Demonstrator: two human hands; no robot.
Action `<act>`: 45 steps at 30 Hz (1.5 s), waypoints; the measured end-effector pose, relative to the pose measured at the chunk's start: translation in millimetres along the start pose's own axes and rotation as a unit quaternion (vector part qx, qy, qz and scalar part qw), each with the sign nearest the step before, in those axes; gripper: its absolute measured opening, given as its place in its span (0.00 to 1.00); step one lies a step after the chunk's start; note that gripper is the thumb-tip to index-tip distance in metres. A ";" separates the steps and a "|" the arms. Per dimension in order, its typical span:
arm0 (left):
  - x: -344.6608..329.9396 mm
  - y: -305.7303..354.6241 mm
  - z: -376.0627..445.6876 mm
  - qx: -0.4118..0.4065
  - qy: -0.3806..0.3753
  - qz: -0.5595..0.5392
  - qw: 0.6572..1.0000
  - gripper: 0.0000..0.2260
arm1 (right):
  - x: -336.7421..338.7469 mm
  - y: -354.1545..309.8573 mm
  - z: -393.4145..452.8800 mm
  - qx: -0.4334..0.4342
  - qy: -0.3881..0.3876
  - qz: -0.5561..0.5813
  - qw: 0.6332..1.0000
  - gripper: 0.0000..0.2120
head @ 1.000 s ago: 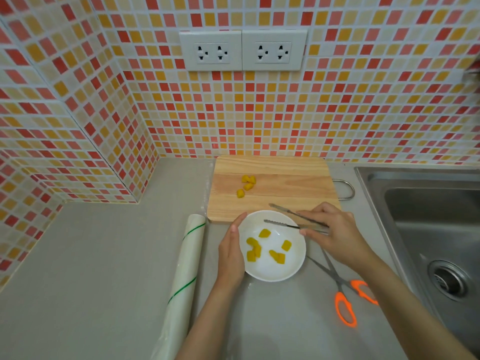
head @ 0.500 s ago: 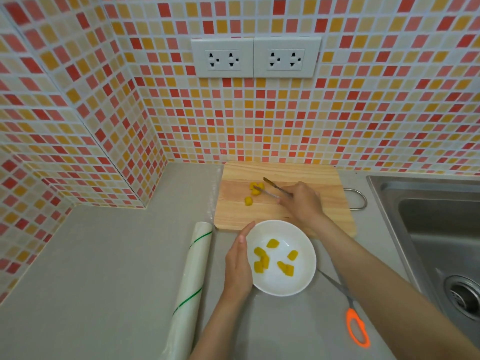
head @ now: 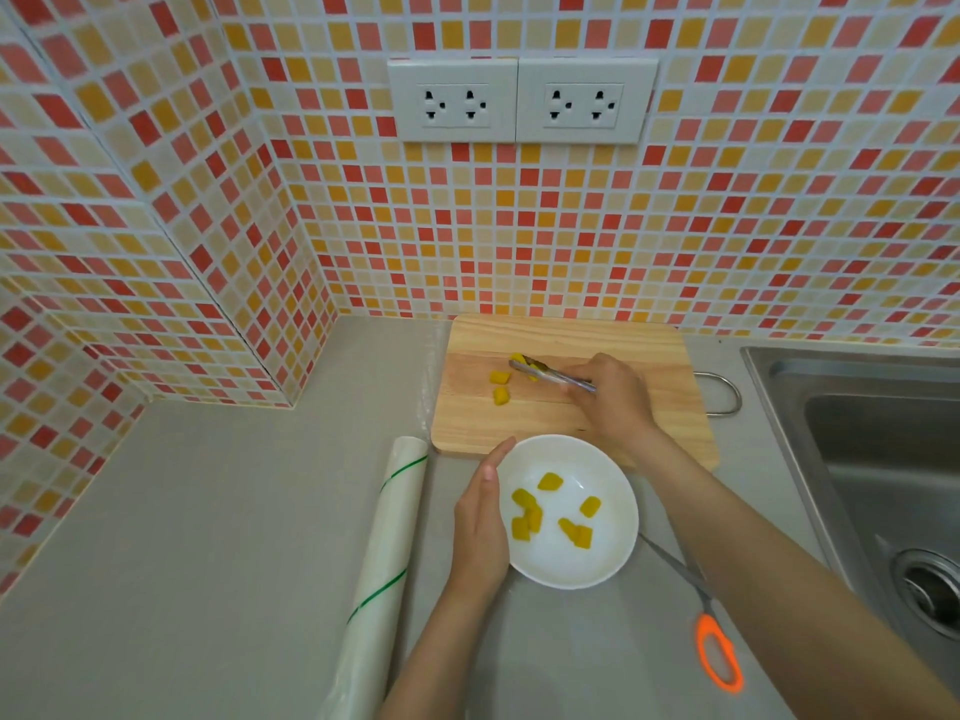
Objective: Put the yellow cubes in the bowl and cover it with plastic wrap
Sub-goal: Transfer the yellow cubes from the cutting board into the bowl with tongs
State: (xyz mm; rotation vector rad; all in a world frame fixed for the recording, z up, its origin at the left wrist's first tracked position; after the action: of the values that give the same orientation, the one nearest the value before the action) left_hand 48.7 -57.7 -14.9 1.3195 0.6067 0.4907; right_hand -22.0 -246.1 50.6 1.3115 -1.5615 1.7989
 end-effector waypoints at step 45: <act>-0.5 2.3 1.0 0.013 0.009 -0.010 1.000 0.16 | -30.6 -28.7 -0.8 -0.035 -0.069 -0.131 0.988 0.10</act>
State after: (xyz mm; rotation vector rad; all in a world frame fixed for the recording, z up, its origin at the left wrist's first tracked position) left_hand 48.9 -58.4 -12.4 1.3334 0.6414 0.4810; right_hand 15.0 -229.4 40.0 1.5552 -1.4297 1.5071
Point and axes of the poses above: each hand's wrist, its own z-axis towards the middle knuckle, its own x-axis out of the back of the hand, y = z × x, the point moved 8 cm from there along z, towards the middle knuckle, and after that the axes turned 15 degrees about -x, right-handed, at the moved point
